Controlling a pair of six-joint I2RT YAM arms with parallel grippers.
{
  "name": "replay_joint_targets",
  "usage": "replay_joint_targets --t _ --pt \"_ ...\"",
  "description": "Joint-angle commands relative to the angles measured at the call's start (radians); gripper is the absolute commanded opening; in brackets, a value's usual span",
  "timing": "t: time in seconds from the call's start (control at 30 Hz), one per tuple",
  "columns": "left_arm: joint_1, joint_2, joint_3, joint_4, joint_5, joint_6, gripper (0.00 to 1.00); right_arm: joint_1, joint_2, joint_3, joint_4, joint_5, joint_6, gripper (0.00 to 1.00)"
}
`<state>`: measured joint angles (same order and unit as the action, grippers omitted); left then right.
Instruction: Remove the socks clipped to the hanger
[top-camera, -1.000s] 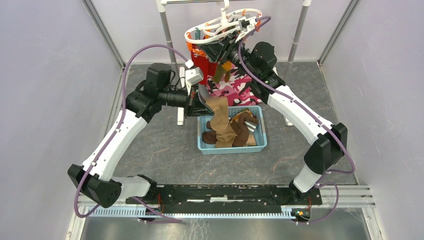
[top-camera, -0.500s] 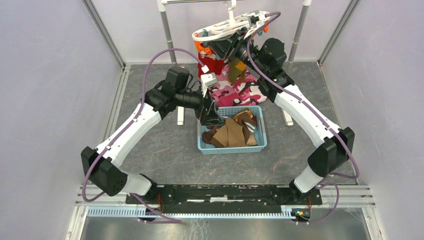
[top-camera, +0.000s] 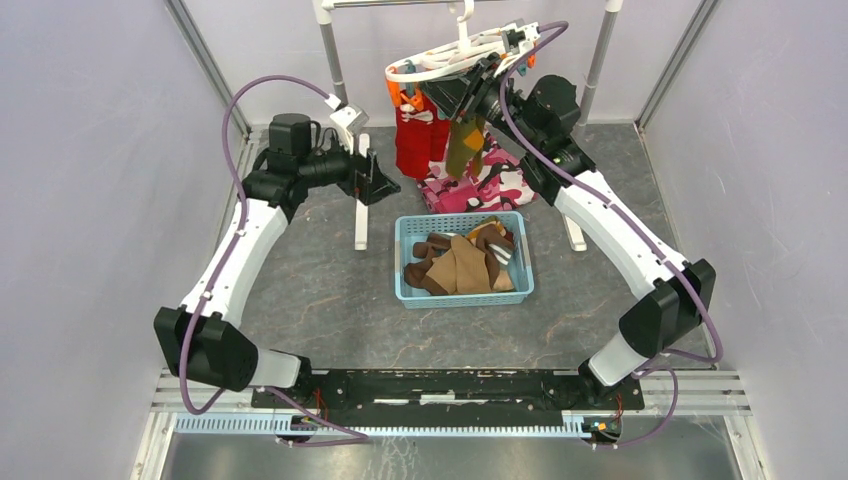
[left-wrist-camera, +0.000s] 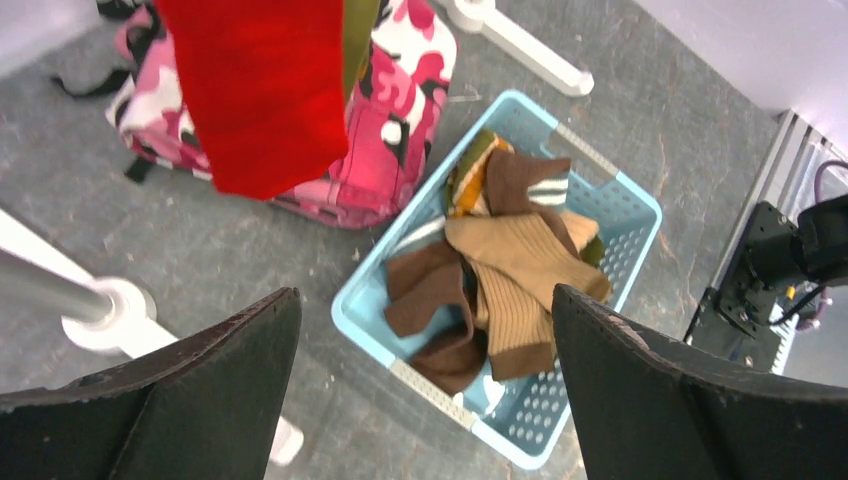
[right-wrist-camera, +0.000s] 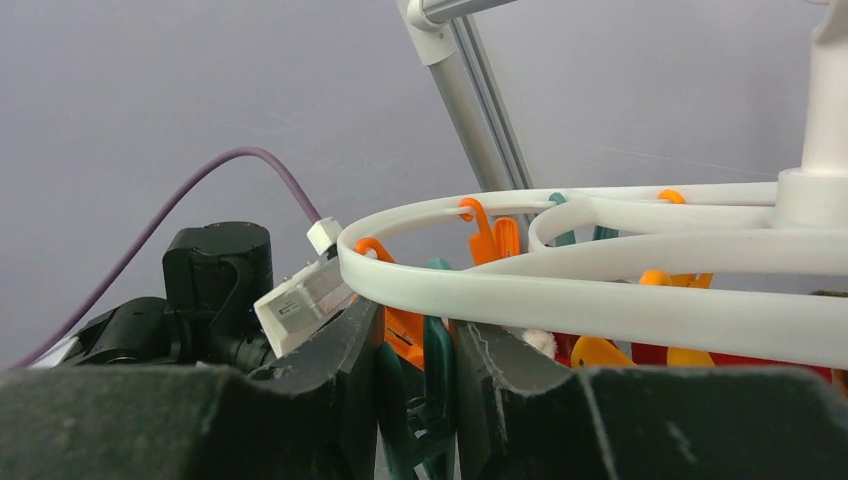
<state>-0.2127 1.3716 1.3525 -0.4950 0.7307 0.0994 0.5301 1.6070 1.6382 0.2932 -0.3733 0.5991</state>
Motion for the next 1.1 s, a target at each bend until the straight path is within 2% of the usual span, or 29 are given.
replay_joint_targets --t 0.0,0.1,0.23,0.5,0.6,0.67,0.7,0.73,0.8,1.0,1.07 --pt "-0.014 0.055 0.067 0.189 0.007 -0.075 1.0 -0.006 -0.068 -0.016 0.024 -0.024 0.018 0.03" --pt "-0.013 0.135 0.142 0.235 0.039 -0.087 1.0 -0.011 -0.069 -0.019 0.026 -0.052 0.034 0.06" --pt "-0.014 0.212 0.198 0.287 0.014 -0.071 1.0 -0.014 -0.073 -0.017 0.015 -0.083 0.045 0.09" --pt "-0.014 0.251 0.204 0.378 0.029 -0.034 0.98 -0.021 -0.078 -0.031 0.006 -0.118 0.056 0.15" --pt "-0.014 0.256 0.203 0.415 0.1 -0.065 0.8 -0.022 -0.076 -0.035 0.009 -0.127 0.067 0.18" --pt "-0.014 0.255 0.2 0.446 0.142 -0.093 0.58 -0.026 -0.077 -0.038 0.01 -0.13 0.071 0.24" --pt "-0.014 0.252 0.191 0.464 0.152 -0.109 0.38 -0.026 -0.078 -0.04 0.01 -0.13 0.072 0.28" --pt "-0.014 0.247 0.186 0.477 0.149 -0.126 0.27 -0.027 -0.08 -0.041 0.008 -0.133 0.07 0.31" --pt "-0.014 0.238 0.174 0.49 0.142 -0.136 0.12 -0.03 -0.086 -0.046 0.006 -0.132 0.071 0.42" --pt "-0.014 0.21 0.154 0.472 0.134 -0.128 0.03 -0.036 -0.125 -0.097 -0.002 -0.132 0.054 0.64" --pt "-0.014 0.195 0.144 0.465 0.137 -0.134 0.02 -0.035 -0.153 -0.137 -0.006 -0.129 0.036 0.73"
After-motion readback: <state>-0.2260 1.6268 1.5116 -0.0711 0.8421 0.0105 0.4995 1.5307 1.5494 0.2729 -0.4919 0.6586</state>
